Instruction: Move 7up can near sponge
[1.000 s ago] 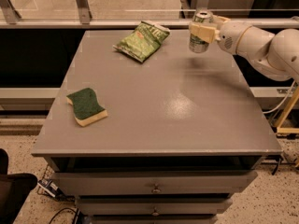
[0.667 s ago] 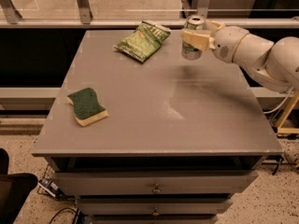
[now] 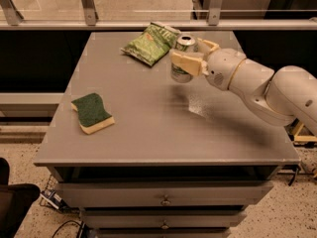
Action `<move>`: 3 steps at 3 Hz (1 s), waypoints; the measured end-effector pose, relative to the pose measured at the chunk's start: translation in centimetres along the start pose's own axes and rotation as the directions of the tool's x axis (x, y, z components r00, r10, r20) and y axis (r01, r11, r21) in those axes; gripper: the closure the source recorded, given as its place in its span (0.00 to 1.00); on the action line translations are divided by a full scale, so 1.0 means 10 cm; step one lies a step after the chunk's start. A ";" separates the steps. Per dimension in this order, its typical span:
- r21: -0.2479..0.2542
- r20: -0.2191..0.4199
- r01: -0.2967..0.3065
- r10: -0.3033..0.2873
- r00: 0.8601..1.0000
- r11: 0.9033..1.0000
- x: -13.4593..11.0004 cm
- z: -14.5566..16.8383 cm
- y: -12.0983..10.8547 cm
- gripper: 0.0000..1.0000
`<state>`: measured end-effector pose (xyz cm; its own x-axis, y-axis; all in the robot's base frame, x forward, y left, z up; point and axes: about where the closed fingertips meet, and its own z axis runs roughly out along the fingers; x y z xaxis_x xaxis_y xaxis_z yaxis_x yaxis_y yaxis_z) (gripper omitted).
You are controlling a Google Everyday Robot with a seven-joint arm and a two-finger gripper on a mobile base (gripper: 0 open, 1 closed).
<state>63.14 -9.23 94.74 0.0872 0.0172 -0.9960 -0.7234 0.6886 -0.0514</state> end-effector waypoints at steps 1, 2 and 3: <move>-0.059 0.002 -0.037 0.037 0.999 0.998 0.00 0.04 0.44 1.00; -0.099 -0.020 -0.090 0.088 0.996 0.991 0.05 0.06 0.81 1.00; -0.111 -0.052 -0.135 0.130 0.990 0.985 0.18 0.06 1.06 1.00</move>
Offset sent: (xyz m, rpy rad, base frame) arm -0.0843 0.0885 -0.0189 0.0654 0.1429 0.1517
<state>56.01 -1.43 92.44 -0.0430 0.0687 -0.9967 -0.8001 0.5951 0.0756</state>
